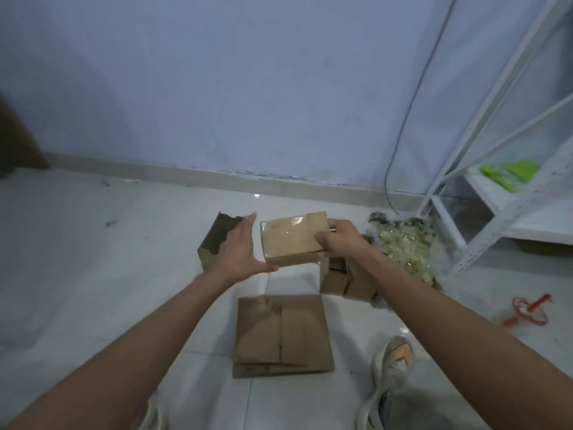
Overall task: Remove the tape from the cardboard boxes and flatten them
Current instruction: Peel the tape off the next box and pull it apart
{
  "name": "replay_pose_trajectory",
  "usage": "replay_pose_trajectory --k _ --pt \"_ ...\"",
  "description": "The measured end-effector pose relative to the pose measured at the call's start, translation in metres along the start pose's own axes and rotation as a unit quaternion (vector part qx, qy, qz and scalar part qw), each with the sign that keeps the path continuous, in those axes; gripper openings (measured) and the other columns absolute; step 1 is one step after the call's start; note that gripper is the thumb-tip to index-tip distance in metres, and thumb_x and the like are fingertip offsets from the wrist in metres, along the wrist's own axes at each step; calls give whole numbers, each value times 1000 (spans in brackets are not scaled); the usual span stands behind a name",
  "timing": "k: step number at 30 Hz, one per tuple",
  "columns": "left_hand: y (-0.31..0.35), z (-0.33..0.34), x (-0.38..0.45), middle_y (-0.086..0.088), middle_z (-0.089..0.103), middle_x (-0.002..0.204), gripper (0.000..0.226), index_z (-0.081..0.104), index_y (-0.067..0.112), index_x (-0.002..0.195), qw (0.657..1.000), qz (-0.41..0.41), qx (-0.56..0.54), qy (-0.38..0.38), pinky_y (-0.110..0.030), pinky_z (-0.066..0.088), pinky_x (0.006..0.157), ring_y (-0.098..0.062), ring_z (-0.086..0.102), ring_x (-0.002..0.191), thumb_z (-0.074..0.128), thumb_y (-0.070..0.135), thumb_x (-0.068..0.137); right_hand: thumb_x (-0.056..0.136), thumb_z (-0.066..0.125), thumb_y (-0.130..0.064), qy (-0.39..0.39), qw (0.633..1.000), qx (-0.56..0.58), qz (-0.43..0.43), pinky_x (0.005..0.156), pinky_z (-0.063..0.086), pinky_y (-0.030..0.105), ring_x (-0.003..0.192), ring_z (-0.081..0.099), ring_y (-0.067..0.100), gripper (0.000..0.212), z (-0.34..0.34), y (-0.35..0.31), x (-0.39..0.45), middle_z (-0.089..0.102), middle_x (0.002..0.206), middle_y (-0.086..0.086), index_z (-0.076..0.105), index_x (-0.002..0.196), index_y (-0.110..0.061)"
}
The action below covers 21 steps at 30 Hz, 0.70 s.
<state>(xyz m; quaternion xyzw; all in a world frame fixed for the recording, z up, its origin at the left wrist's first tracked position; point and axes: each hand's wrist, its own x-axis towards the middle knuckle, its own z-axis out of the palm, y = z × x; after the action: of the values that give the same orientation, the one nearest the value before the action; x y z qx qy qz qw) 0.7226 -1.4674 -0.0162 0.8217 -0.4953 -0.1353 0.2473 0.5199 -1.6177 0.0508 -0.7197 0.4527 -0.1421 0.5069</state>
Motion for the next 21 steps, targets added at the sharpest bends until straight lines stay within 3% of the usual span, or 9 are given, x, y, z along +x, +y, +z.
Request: replay_pose_trajectory --k 2,5,7,9,12,14,17,21 --pt "12 -33 -7 5 26 167 137 11 33 162 998 67 14 -14 -54 30 122 -21 26 152 90 69 56 105 61 -11 -63 993 97 28 63 59 18 95 70 19 12 -12 -12 -20 69 124 15 66 115 -8" --pt "28 -77 -19 15 55 136 105 36 38 147 991 129 -14 -41 -42 48 107 -7 52 123 89 62 60 106 62 -19 -118 974 183 63 77 62 28 111 71 22 22 -27 -17 -42 70 132 14 68 123 -6" --pt "41 -103 -26 17 59 123 95 39 37 142 986 161 29 -43 -36 54 93 -8 60 107 85 63 62 102 69 -27 -86 991 93 53 82 63 35 116 69 27 36 -33 -24 -54 66 134 16 62 132 -8" --pt "49 -122 -31 12 55 128 102 32 35 149 974 176 134 -42 -33 51 87 -15 60 101 78 71 66 94 76 -42 -24 995 -96 -26 99 54 39 130 57 26 74 -37 -31 -66 55 145 9 40 153 -19" --pt "63 -134 -42 8 46 127 113 19 35 160 946 200 252 -40 -29 40 79 -14 48 91 69 80 69 82 80 -61 -77 940 -244 -226 120 30 39 151 23 12 111 -33 -48 -93 22 166 -11 10 165 -36" --pt "71 -134 -55 9 44 127 113 21 34 161 942 224 250 -28 -27 35 79 -11 41 90 67 82 69 77 81 -65 -108 910 -275 -289 117 34 35 148 24 7 118 -23 -55 -106 21 163 -18 5 163 -42" --pt "75 -132 -71 12 45 130 112 24 33 159 937 267 226 -17 -25 35 86 -7 40 99 67 84 69 77 80 -63 -78 893 -302 -324 98 54 35 123 47 5 107 -13 -50 -115 38 143 -17 16 160 -43" --pt "51 -139 -84 16 47 139 120 25 34 159 942 269 200 -13 -21 34 99 -4 44 119 78 80 63 73 84 -50 -83 919 -248 -294 95 54 30 117 52 5 103 -31 -30 -125 38 135 -18 23 156 -41"
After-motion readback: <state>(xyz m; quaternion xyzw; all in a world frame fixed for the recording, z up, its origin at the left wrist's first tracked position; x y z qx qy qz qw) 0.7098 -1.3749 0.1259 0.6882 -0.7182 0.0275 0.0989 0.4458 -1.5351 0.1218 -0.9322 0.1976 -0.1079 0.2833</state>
